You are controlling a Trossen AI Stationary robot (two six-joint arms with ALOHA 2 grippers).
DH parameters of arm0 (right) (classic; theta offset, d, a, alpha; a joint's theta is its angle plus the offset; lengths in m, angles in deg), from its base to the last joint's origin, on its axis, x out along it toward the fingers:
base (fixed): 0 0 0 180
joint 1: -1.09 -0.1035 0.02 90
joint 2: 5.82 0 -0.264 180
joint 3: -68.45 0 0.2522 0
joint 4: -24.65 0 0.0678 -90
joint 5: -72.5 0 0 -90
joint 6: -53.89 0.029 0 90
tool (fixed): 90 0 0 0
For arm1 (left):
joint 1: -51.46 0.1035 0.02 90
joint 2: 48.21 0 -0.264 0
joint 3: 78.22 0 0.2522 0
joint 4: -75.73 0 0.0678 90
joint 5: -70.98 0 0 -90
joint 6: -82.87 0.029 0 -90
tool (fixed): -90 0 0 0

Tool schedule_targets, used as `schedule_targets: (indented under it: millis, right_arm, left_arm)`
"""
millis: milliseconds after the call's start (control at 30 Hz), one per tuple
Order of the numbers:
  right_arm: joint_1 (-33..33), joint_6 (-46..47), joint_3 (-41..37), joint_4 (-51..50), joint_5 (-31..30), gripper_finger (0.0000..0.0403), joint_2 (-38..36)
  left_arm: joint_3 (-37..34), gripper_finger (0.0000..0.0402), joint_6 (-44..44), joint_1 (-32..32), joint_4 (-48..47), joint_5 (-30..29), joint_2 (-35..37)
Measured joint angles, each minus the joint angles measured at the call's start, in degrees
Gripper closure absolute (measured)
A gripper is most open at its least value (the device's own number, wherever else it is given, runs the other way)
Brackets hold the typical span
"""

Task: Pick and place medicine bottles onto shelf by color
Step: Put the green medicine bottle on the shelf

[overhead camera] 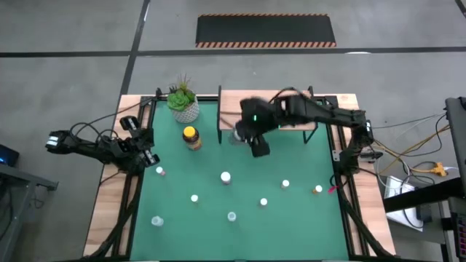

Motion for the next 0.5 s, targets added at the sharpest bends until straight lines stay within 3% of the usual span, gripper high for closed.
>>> schedule_targets:
  millis: [233, 500]
  right_arm:
    - [11.89, -4.89, 8.35, -6.54, 20.58, 0.0181, 4.82]
    - [20.52, -6.07, 13.86, -8.36, 21.17, 0.0181, 10.96]
  left_arm:
    - [0.0, 0.0401, 0.0, 0.0, -0.01, 0.0, -0.13]
    - [-0.02, 0.0402, 0.0, 0.02, -0.02, 0.0, -0.04]
